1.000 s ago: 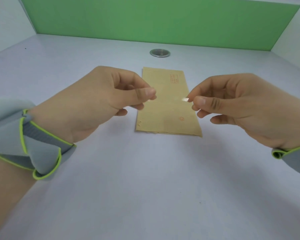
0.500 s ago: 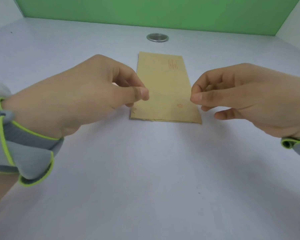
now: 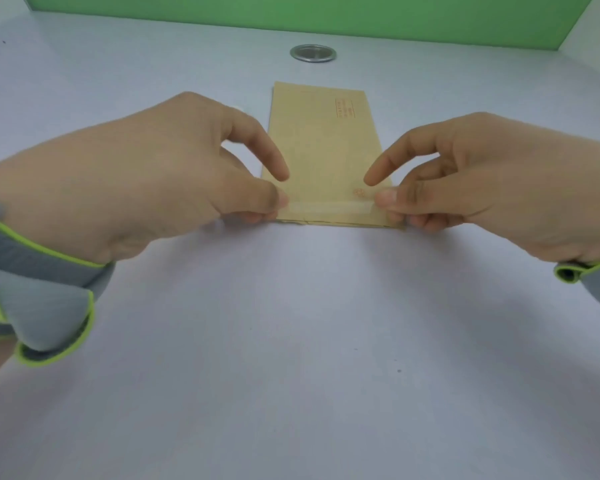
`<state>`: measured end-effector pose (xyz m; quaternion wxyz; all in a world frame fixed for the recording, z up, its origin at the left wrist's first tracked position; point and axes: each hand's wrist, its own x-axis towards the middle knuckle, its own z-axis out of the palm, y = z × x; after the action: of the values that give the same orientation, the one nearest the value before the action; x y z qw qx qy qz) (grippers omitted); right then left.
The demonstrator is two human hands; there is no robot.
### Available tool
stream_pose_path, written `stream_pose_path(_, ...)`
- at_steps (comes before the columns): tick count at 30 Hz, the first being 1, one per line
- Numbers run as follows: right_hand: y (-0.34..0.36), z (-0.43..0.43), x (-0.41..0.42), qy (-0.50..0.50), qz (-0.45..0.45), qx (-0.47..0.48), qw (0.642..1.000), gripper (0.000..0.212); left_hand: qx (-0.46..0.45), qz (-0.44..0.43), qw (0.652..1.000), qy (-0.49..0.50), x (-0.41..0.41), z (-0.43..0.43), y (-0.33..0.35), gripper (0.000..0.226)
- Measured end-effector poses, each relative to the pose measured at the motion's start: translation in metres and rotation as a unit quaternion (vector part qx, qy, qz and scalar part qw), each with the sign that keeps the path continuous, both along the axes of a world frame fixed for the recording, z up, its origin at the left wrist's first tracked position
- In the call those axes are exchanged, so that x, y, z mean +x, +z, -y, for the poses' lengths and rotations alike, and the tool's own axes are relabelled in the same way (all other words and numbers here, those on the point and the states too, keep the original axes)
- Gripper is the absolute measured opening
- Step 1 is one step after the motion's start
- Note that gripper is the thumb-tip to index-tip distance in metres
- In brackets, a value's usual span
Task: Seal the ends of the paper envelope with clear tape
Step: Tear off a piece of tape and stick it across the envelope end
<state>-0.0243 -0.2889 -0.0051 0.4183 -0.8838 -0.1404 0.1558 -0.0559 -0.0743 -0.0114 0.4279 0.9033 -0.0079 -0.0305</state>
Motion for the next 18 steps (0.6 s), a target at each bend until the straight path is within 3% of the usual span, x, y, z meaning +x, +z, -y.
stream_pose_path(4, -0.0035, -0.0026, -0.0007, -0.002, 0.007, -0.032, 0.999, 0.027, 0.002, -0.033, 0.999, 0.015, -0.0005, 0.0014, -0.0013, 0.030)
stream_pose_path(18, -0.0058, -0.0070, -0.0006, -0.002, 0.039, -0.076, 0.996, 0.013, 0.045, -0.037, 0.997, 0.042, 0.0001, 0.0074, -0.0049, 0.005)
